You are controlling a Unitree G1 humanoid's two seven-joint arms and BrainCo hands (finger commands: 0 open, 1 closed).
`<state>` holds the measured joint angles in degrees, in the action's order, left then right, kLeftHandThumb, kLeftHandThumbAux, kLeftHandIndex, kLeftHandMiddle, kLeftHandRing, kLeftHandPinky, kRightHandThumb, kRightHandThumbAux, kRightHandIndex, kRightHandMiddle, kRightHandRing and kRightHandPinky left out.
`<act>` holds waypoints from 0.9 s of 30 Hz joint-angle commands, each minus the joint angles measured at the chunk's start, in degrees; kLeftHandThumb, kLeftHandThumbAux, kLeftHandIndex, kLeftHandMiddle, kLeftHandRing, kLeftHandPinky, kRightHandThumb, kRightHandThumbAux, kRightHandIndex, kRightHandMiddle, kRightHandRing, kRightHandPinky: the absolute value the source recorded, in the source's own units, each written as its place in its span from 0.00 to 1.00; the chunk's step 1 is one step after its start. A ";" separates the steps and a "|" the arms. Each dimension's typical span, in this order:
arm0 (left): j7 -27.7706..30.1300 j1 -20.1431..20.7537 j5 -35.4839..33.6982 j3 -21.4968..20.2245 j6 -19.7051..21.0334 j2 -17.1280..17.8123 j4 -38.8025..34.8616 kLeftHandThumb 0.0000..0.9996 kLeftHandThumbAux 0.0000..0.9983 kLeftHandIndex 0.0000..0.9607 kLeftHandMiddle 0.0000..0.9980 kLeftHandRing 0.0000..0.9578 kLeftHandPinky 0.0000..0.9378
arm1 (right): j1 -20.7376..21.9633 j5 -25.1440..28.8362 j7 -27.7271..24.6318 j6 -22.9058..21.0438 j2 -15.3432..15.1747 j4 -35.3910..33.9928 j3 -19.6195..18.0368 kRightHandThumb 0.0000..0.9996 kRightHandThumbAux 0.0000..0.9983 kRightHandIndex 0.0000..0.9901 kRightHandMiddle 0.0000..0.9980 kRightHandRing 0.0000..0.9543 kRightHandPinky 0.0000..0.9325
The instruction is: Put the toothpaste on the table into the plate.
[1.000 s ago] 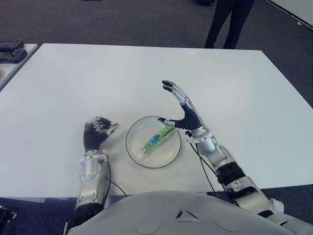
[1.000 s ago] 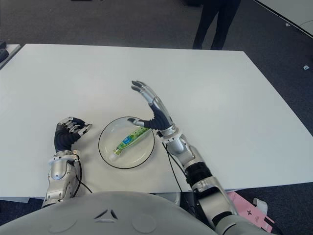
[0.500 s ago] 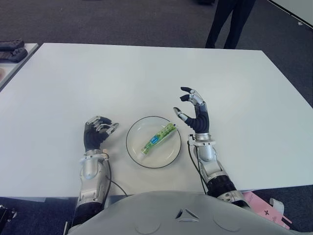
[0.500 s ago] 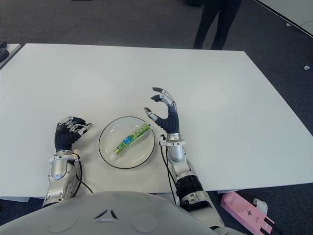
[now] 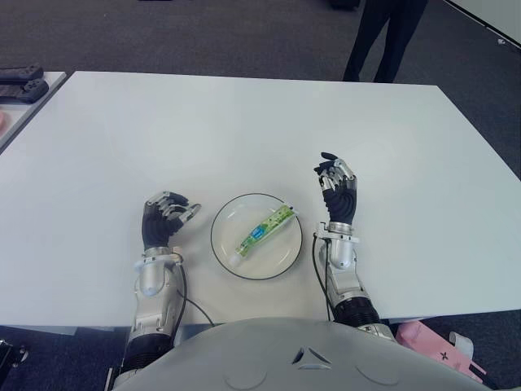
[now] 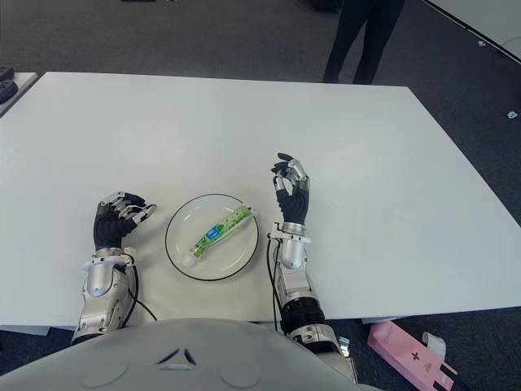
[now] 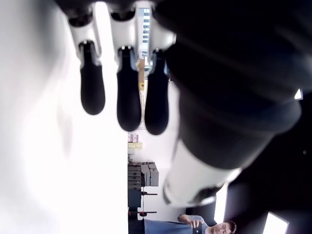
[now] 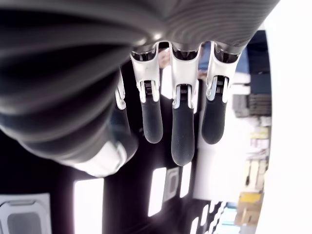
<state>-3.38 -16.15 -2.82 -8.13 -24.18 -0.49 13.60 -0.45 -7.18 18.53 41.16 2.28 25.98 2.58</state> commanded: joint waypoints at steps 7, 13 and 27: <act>0.20 -0.66 -0.05 0.19 1.63 -0.44 2.38 0.00 1.00 0.59 0.55 0.58 0.56 | -0.29 4.43 -3.69 -6.44 -0.48 4.93 -4.38 0.70 0.73 0.43 0.49 0.51 0.52; 0.25 -0.60 -0.37 0.12 1.80 -0.67 2.38 0.00 1.00 0.59 0.54 0.56 0.54 | -0.54 3.57 -4.27 -8.73 -0.45 4.41 -4.86 0.71 0.73 0.43 0.50 0.52 0.53; -0.01 -0.68 -0.27 0.03 2.24 -1.09 2.28 0.03 1.00 0.59 0.55 0.58 0.57 | -2.68 5.27 -8.30 -16.28 -0.97 1.35 -6.02 0.71 0.73 0.43 0.50 0.52 0.53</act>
<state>-3.38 -15.83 -2.90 -8.19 -23.88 -1.04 13.75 -1.97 -2.97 11.18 27.83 1.70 26.54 -2.83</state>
